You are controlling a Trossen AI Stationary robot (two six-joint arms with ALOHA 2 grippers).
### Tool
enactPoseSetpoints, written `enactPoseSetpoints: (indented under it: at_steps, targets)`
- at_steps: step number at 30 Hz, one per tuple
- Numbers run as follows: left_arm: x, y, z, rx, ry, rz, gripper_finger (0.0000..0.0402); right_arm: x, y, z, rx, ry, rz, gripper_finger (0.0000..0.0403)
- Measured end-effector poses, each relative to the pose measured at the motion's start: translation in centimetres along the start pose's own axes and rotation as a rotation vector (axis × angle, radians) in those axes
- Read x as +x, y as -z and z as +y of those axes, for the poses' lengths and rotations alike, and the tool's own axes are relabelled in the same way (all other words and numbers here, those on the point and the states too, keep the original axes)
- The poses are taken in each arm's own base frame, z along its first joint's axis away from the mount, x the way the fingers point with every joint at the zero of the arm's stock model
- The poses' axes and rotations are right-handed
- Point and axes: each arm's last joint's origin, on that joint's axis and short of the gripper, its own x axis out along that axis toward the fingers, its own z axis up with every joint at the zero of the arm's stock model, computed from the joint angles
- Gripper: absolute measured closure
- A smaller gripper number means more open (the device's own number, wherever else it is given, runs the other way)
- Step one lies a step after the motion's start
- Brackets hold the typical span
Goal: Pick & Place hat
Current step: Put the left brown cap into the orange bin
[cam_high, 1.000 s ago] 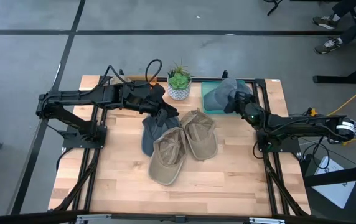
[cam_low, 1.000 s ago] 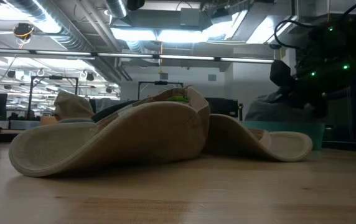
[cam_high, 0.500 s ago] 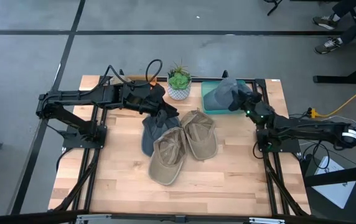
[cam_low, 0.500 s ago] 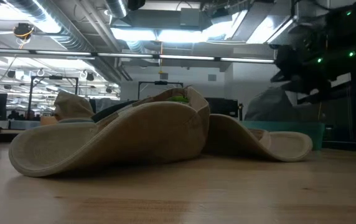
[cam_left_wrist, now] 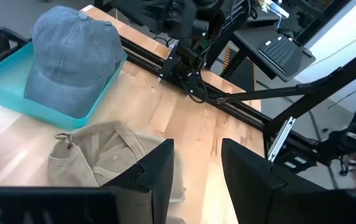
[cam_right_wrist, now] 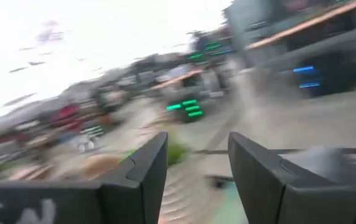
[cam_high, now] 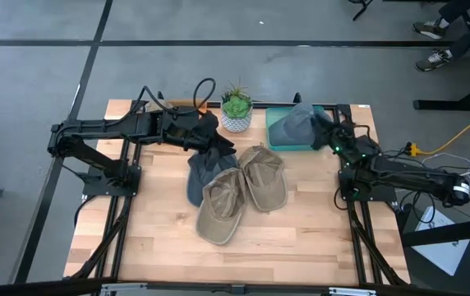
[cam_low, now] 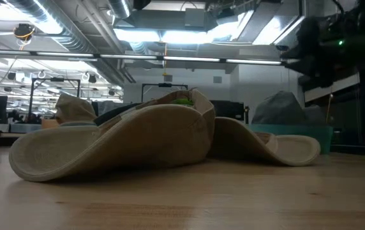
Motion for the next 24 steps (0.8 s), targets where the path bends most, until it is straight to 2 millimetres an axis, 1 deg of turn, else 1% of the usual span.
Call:
enactPoseSetpoints:
  at_steps: [4,7,12,15,19,24]
  targets:
    - [0.0,0.0,0.0,0.056,0.000,0.000,0.0272,0.2,-1.1,1.5,0.038,-0.253,0.112,0.0239]
    - [0.0,0.1,0.0,0.141,0.003,0.009,0.0272,0.4,-2.4,3.0,0.020,-0.360,0.242,0.0240]
    - [0.0,0.6,-0.6,0.279,0.021,0.036,0.0272,0.6,-4.8,5.6,-0.050,-0.422,0.479,0.0240]
    - [0.0,1.3,-0.8,0.326,0.022,0.090,0.0272,0.8,-5.8,7.0,-0.076,-0.450,0.624,0.0240]
    - [-0.2,2.6,-0.9,0.353,0.004,0.205,0.0272,1.2,-6.4,8.7,-0.097,-0.491,0.749,0.0240]
    - [-0.2,4.4,-1.0,0.346,-0.010,0.326,0.0272,1.8,-6.0,10.2,-0.110,-0.531,0.797,0.0240]
